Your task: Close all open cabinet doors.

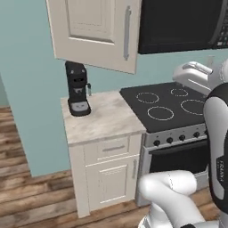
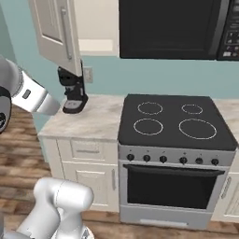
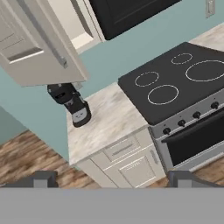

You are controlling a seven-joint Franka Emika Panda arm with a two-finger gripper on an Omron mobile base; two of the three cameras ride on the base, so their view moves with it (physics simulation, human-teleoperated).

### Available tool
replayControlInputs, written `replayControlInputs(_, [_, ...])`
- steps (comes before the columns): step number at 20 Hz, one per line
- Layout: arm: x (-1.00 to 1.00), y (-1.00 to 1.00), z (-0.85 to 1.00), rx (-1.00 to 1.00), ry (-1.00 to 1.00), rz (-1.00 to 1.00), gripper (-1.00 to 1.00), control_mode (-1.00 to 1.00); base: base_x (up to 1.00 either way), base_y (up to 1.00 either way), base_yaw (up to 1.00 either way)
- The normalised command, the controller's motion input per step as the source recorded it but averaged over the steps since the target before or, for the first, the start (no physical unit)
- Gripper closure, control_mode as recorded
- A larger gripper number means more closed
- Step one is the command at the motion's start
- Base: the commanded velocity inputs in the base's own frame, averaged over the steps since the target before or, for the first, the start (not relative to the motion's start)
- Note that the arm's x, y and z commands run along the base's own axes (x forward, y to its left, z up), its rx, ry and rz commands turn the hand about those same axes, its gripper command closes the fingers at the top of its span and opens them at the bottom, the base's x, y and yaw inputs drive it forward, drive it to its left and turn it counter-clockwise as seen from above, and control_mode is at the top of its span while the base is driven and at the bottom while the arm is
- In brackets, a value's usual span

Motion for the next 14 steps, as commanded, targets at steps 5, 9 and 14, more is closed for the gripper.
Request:
replayControlInputs(5, [0.0,0.0,0.0,0.0,0.0,0.0,-1.0,1.0,0.56,0.33,-0.35])
replayControlInputs(9, [0.0,0.0,0.0,0.0,0.0,0.0,-1.0,1.0,0.52,0.55,-0.27])
replayControlInputs(14, [0.0,0.0,0.0,0.0,0.0,0.0,-1.0,1.0,0.3,0.26,-0.11])
